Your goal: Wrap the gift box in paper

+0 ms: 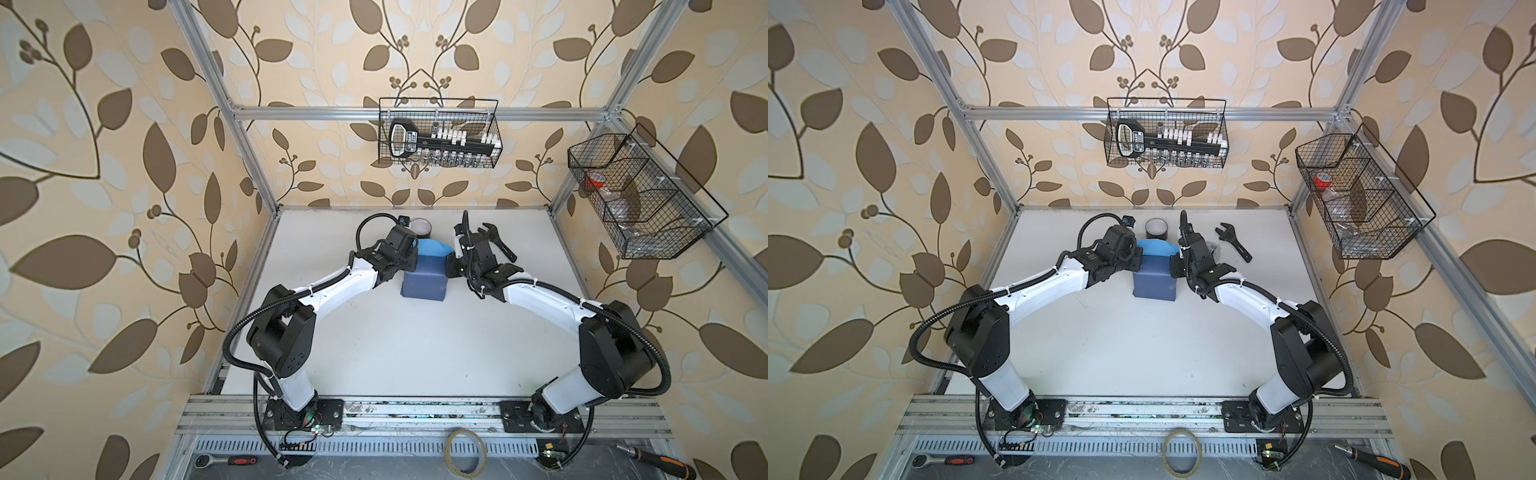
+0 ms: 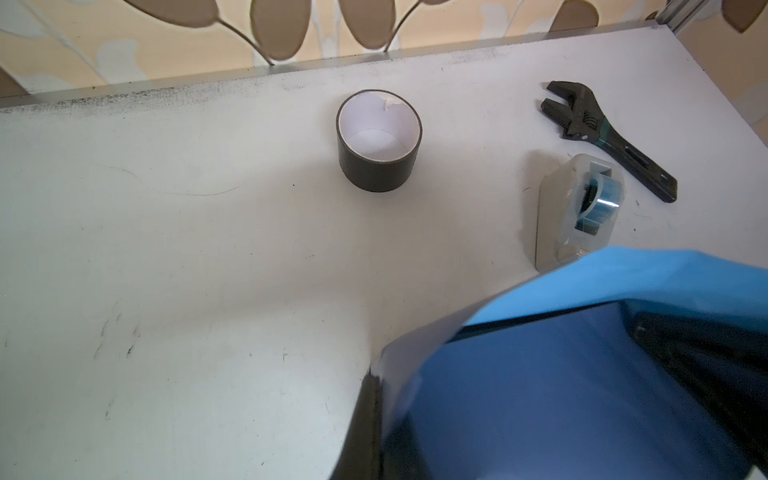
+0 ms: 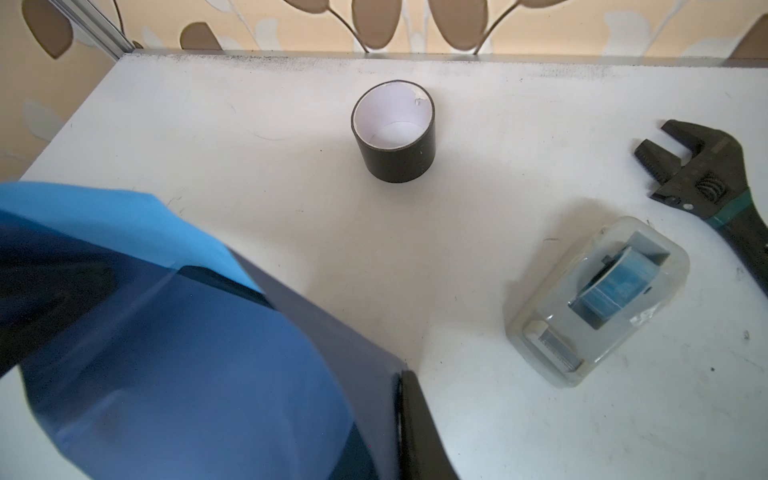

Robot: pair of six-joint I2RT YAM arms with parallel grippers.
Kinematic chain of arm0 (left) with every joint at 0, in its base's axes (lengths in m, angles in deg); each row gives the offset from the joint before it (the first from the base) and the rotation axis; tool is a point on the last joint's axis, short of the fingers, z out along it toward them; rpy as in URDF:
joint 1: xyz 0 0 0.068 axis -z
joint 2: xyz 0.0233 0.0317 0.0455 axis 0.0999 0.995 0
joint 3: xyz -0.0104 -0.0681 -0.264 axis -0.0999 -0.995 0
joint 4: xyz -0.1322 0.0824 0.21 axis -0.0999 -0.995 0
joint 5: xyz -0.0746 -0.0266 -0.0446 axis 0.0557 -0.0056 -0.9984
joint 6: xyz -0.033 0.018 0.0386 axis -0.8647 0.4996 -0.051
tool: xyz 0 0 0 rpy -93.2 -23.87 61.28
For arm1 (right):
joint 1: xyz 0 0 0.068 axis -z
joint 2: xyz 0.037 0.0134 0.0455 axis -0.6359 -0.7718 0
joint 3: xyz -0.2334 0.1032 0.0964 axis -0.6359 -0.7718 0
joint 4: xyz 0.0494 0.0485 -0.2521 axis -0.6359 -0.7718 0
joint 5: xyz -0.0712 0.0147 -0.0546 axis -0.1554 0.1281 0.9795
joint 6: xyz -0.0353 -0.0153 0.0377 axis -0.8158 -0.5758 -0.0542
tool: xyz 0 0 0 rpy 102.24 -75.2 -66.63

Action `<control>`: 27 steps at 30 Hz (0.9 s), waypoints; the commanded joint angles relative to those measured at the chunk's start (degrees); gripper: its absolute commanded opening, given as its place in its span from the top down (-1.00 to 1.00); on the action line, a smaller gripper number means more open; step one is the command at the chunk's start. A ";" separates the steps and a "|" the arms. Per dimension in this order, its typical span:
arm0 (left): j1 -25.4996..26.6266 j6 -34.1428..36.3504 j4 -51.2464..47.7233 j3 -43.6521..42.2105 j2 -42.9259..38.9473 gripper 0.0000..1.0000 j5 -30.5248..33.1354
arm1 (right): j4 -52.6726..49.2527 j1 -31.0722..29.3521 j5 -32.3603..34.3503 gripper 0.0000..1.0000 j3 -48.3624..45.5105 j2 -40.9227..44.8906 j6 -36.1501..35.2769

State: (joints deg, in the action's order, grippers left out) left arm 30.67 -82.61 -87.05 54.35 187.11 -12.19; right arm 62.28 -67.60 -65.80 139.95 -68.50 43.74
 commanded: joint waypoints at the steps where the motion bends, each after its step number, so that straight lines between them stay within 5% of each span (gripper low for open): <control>1: 0.11 -0.26 0.56 -0.54 -2.24 1.00 0.16 | -1.28 -0.27 1.24 0.84 2.73 -0.55 -1.52; 8: 0.10 -0.42 0.45 -0.29 -1.96 1.00 0.03 | -1.98 -0.45 1.17 0.98 3.49 -0.29 -1.72; 18: 0.12 -0.79 0.62 -0.98 -2.68 1.00 -0.67 | -3.55 1.88 -9.05 0.04 -0.48 9.58 -0.43; 27: 0.13 -0.70 0.23 -0.66 -2.48 1.00 -0.98 | 0.15 11.65 -18.77 -0.03 -7.03 16.10 3.09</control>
State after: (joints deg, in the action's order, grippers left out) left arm 30.67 -82.64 -86.81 54.02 187.11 -12.30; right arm 61.39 -57.59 -80.05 134.15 -51.30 45.58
